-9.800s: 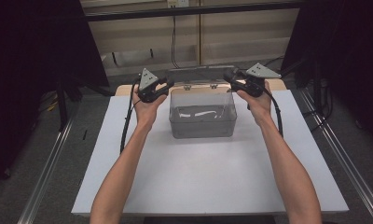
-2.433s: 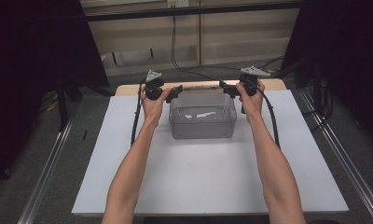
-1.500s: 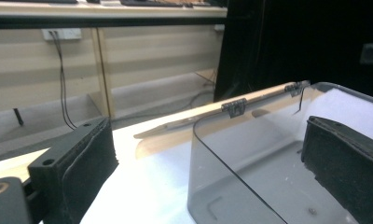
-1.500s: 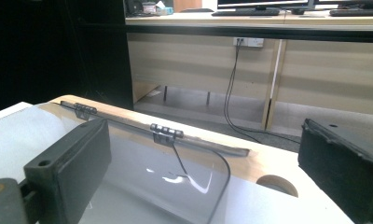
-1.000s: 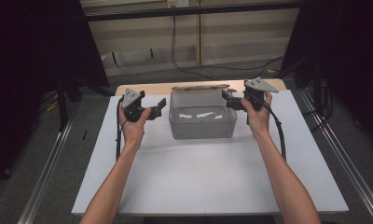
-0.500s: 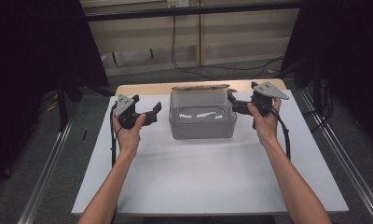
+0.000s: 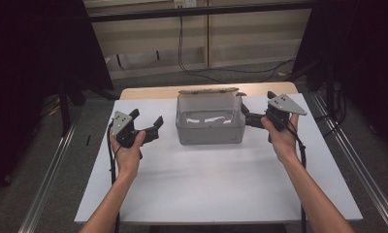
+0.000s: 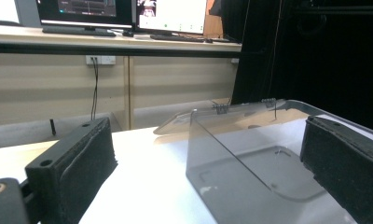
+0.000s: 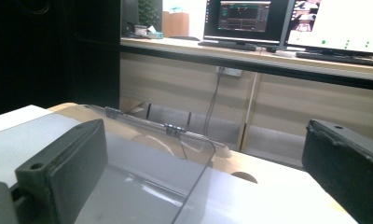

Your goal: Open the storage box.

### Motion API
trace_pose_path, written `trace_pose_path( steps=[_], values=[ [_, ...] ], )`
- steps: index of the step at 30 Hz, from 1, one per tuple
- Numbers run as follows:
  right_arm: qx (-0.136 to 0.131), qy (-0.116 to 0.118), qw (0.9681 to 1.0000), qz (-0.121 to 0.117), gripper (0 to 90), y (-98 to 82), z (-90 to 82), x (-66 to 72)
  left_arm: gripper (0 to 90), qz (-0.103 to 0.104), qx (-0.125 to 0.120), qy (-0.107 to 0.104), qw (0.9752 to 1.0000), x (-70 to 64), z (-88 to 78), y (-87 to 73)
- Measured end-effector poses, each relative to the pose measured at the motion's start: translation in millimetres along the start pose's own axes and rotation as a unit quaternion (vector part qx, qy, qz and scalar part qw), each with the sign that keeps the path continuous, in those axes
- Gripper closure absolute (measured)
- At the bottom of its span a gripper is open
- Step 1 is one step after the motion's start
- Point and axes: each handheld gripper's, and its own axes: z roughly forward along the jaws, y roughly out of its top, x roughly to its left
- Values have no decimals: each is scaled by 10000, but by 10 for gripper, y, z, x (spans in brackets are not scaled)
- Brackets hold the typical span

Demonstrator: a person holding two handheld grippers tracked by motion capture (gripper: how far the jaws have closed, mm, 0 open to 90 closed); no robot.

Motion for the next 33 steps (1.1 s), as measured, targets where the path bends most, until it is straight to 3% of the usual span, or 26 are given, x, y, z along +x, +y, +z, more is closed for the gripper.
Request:
trace_pose_path(
  steps=[8, 17, 21, 31, 33],
  values=[
    [-29, -132, 9999, 40, 0, -15, -191, 5, 28, 64, 144, 57, 9999, 15, -155, -113],
    [-12, -118, 9999, -64, 0, -114, -385, 64, 28, -133, 105, -22, 9999, -10, -345, -200],
    [-30, -114, 9999, -63, 0, -160, -493, 87, 28, 18, 113, 21, 9999, -29, -461, -229],
    [-8, -108, 9999, -31, 0, -248, -724, 112, 28, 131, 94, 95, 9998, -68, -658, -282],
    [7, -90, 10000, 10, 0, -266, -763, 114, 28, 33, 125, 41, 9999, -67, -693, -303]
  ],
)
